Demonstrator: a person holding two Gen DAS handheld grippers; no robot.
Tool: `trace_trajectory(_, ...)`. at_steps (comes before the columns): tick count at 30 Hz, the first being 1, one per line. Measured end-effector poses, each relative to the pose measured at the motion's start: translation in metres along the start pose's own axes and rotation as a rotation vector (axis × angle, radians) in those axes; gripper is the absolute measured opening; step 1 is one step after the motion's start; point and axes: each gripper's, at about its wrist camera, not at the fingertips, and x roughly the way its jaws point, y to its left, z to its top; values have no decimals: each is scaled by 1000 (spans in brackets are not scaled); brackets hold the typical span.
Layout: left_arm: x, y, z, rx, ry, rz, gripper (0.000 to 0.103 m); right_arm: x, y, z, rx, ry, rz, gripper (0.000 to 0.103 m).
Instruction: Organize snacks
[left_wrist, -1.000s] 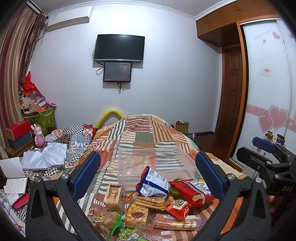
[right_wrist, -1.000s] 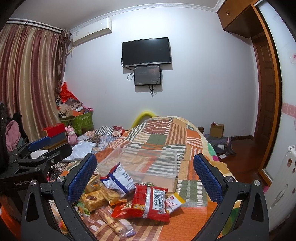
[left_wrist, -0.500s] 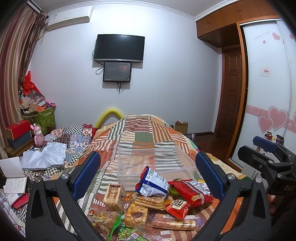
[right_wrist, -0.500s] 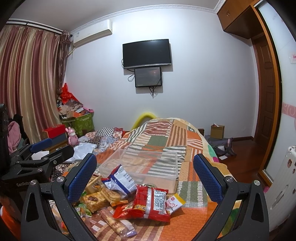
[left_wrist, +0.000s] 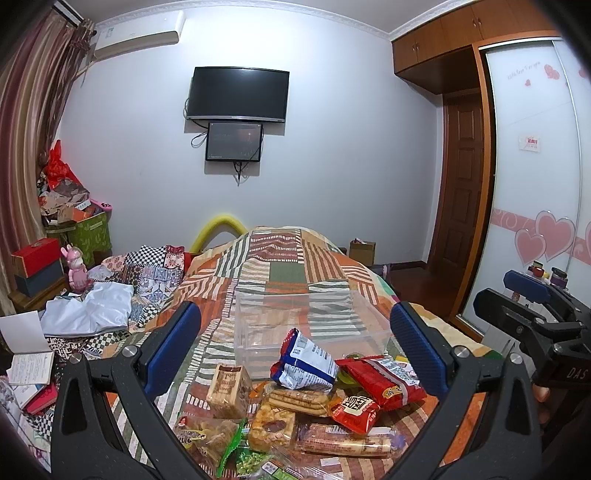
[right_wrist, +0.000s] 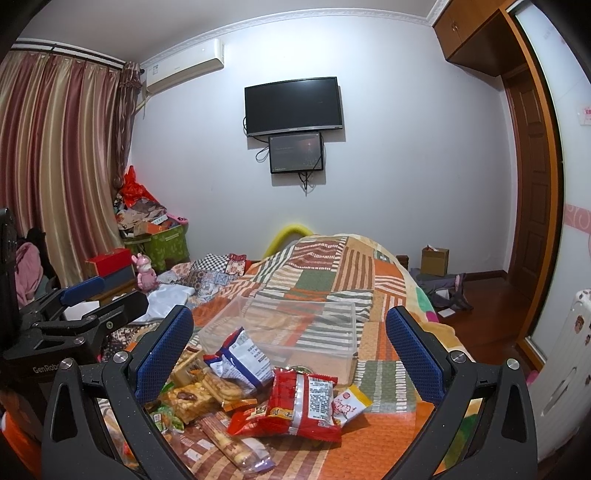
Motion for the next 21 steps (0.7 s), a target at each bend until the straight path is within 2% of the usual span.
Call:
trace_trajectory(11, 7, 11, -13, -18, 68, -3, 103, 7, -1, -7, 14, 39, 7, 103)
trace_trajectory(21, 18, 26, -56, 24, 238, 15, 103, 28, 9, -39, -18, 175, 37, 103)
